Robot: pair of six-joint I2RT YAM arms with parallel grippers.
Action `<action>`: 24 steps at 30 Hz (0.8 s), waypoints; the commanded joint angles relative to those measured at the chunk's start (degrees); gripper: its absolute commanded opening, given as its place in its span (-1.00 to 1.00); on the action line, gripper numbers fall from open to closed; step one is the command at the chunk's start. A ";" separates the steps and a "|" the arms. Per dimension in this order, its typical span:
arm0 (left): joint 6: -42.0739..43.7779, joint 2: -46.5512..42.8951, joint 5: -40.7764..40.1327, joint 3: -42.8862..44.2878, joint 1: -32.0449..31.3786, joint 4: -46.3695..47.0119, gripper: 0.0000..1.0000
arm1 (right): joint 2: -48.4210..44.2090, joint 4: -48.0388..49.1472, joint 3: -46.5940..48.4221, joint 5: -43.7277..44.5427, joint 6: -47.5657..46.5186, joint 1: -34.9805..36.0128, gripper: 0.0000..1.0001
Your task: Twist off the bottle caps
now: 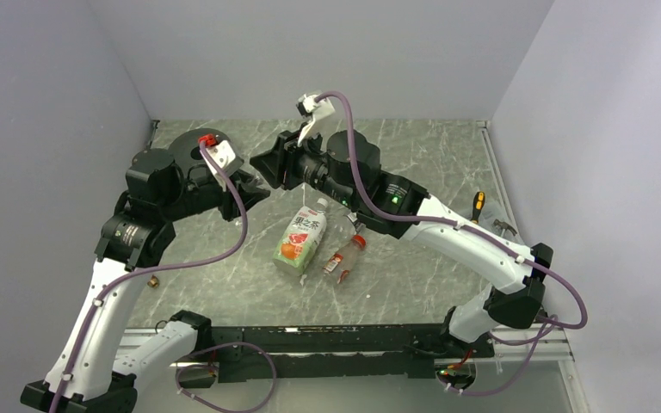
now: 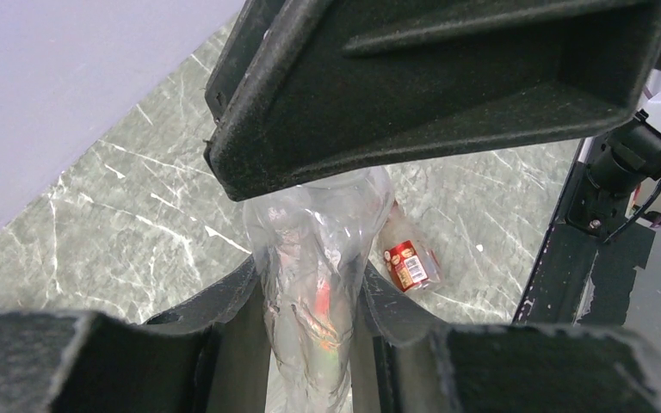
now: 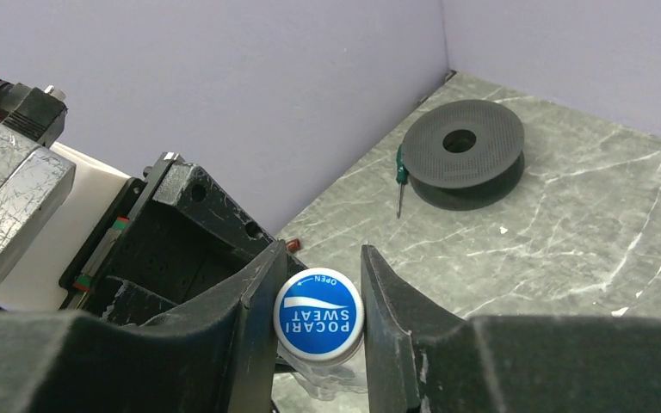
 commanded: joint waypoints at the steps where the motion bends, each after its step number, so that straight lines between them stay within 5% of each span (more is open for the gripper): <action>1: 0.94 -0.59 -1.10 -0.20 -0.06 1.85 -0.95 | -1.40 2.15 1.66 1.53 0.69 0.16 -0.64; 8: -0.86 0.10 5.64 0.66 -0.06 1.10 -0.95 | -4.32 6.61 -1.85 -4.27 -4.49 -0.24 -0.92; 12: -3.04 1.46 20.22 2.93 -0.06 -1.48 -0.94 | -8.69 16.49 -9.02 -23.42 -8.20 -3.03 -0.91; 17: -7.33 3.90 35.03 4.52 -0.06 -4.47 -0.91 | -10.40 28.08 -14.70 -46.40 -1.36 -8.69 -0.90; 24: -6.80 3.64 33.89 4.83 -0.06 -4.45 -0.99 | -8.60 26.14 -13.83 -50.80 -1.64 -9.23 -0.83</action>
